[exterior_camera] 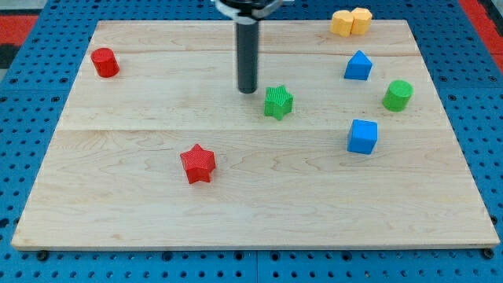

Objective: Move the green star closer to the green circle

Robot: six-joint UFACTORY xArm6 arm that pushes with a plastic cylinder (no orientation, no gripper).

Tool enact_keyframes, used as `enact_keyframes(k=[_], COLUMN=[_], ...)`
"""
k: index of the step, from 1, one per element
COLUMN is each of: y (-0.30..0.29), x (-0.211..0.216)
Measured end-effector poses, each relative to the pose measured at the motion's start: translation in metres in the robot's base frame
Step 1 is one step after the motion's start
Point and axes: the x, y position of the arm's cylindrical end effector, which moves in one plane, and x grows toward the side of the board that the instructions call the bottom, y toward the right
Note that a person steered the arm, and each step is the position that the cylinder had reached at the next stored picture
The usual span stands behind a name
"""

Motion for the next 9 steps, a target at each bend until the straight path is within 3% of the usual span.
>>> enact_keyframes(k=[1,3,5,7,9], y=[-0.012,0.086,0.043,0.030,0.122], x=[0.052,0.059,0.079,0.042,0.030])
